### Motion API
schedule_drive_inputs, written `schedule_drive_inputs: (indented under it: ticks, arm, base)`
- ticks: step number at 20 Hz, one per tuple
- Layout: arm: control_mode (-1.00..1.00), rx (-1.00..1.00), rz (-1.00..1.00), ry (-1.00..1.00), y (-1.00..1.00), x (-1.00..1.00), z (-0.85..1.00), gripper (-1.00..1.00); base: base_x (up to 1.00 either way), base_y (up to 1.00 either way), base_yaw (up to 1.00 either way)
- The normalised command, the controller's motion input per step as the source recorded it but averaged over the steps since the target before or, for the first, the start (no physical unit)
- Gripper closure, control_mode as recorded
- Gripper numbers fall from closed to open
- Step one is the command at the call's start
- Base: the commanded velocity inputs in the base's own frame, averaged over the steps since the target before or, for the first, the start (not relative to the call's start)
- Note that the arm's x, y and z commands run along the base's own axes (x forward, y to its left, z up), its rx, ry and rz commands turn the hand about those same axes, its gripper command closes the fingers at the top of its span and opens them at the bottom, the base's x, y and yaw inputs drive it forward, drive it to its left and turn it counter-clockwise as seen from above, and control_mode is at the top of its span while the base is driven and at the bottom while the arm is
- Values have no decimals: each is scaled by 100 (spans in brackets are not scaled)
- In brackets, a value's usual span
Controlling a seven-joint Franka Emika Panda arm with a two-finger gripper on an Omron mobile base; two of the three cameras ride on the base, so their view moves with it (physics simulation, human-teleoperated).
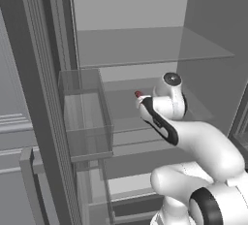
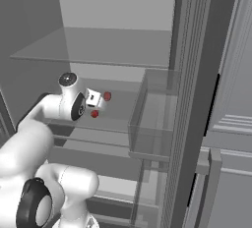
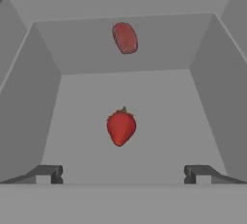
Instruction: Take the strawberry from the fridge and place it on top of the pancake, located on the dining counter.
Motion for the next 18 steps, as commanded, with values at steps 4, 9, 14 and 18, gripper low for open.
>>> schedule_drive_inputs:
  ticks: [4, 9, 14, 18]
  arm:
    - [-100, 0, 0, 0, 0, 30, -17, -100]
    - [-100, 0, 0, 2, 2, 32, -22, -100]
    - [-100, -3, 0, 7, 0, 32, -40, -100]
    - [-100, 0, 0, -1, 0, 24, -13, -100]
  base:
    - [0, 0, 0]
    - [0, 0, 0]
    - [0, 0, 0]
    - [0, 0, 0]
